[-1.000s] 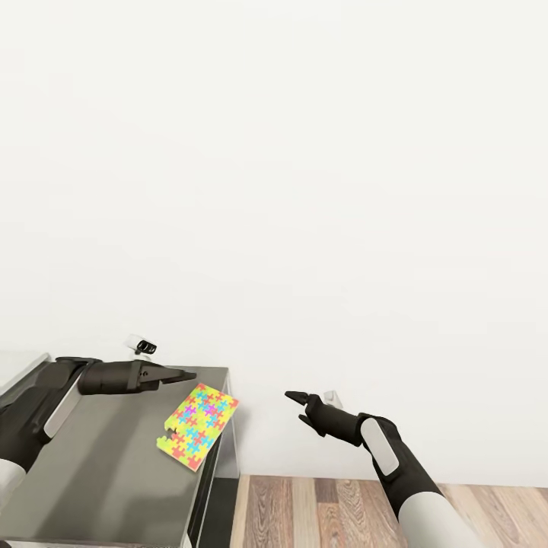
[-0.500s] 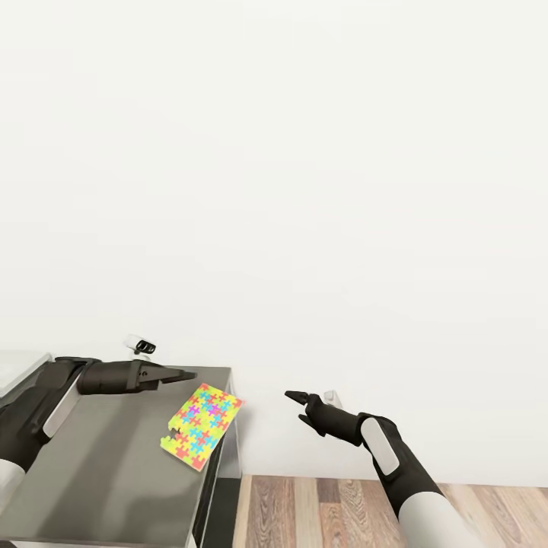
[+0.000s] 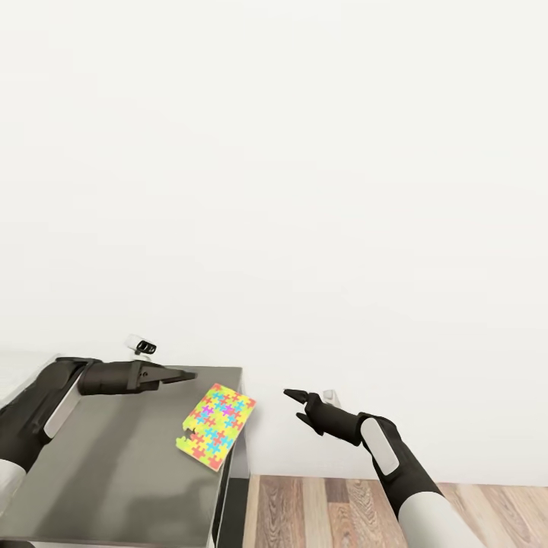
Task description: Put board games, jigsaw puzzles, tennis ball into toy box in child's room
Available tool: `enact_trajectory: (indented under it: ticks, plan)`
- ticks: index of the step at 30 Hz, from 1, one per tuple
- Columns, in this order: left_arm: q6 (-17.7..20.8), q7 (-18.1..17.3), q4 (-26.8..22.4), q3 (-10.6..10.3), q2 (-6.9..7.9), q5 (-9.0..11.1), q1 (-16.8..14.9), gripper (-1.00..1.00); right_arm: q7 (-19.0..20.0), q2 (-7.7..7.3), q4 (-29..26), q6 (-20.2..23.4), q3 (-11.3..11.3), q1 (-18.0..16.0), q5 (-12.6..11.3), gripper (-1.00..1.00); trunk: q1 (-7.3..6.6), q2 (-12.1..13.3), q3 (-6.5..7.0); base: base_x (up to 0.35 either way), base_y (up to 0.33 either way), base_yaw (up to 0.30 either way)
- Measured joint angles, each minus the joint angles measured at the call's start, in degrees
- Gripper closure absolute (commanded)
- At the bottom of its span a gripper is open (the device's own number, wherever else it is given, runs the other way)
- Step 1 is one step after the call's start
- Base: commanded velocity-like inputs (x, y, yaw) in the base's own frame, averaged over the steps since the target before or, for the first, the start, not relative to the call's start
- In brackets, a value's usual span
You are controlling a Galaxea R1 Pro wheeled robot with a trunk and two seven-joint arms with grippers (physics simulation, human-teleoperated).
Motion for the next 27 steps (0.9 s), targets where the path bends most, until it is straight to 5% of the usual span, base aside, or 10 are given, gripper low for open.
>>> enact_trajectory:
  ticks: [13,21,27]
  plan:
    - [0.32,-0.02,-2.96,-0.16,-0.88,0.51,0.27,-1.00,0.21,0.02,0.09,0.00,-0.01,0.00,0.02,-1.00,0.00,0.00,0.00,0.000,0.064,0.000]
    - [2.26,-0.01,-11.01,-0.14,-4.26,0.14,2.66,-1.00,0.22,0.23,0.09,0.08,0.05,0.00,0.09,-1.00,0.00,0.00,0.00,0.000,0.004,0.000]
    - [3.22,0.00,-12.98,-0.36,-9.16,-0.50,3.14,-1.00,0.22,0.57,0.09,0.09,0.07,0.00,0.22,-1.00,0.00,0.00,0.00,0.000,0.000,0.000]
